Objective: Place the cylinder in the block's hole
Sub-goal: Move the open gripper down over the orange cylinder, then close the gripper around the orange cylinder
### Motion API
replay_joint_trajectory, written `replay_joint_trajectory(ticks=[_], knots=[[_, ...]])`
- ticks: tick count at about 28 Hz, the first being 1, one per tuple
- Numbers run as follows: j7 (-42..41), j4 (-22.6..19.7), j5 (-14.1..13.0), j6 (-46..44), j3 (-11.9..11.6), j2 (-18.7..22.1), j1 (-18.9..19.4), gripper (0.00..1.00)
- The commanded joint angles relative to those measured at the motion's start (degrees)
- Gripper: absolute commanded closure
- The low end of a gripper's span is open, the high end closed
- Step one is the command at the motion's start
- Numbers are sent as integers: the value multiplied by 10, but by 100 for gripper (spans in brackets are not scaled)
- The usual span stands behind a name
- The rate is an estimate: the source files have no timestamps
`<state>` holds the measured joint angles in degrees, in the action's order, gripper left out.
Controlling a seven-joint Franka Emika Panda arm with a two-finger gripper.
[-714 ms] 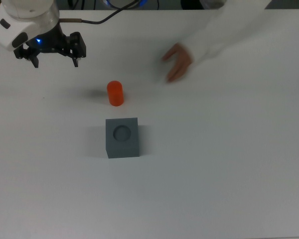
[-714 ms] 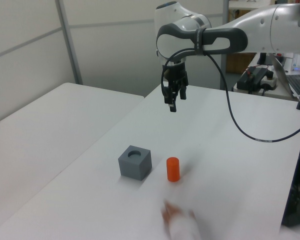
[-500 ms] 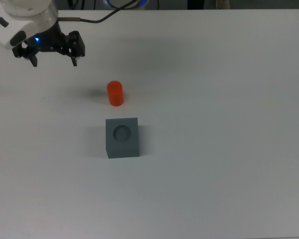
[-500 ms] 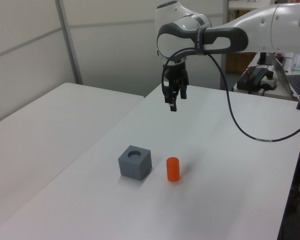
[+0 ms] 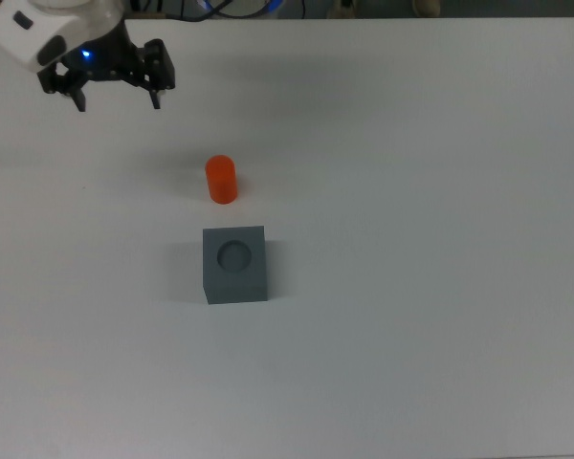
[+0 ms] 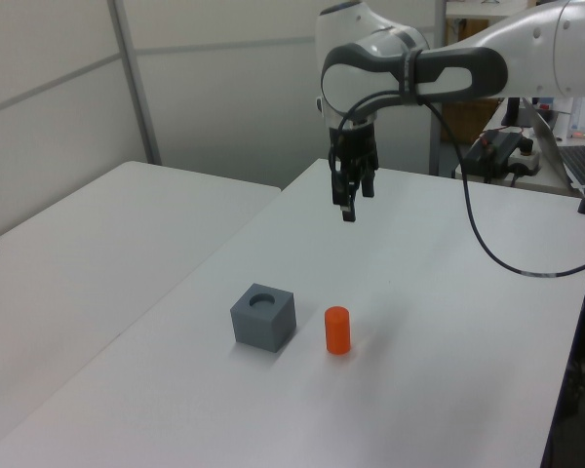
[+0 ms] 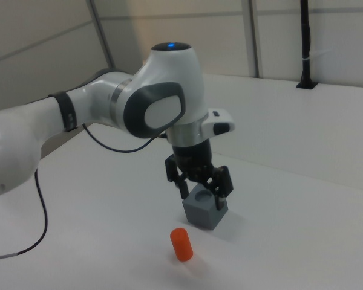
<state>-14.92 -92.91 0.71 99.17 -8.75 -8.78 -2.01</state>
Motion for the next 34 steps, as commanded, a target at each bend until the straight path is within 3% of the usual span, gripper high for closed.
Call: replay_joint_trajectory(ticks=[1, 3, 8, 19, 29, 34], knots=[[-15, -108, 3, 66, 2, 60, 25, 0], [-23, -153, -3, 102, 2, 75, 40, 0], [-25, -202, -4, 155, 10, 83, 54, 0], [-18, -199, -2, 202, 55, 11, 54, 0], [-17, -196, 14, 225, 57, -26, 55, 0], [-23, -196, 30, 224, 57, -27, 55, 42]])
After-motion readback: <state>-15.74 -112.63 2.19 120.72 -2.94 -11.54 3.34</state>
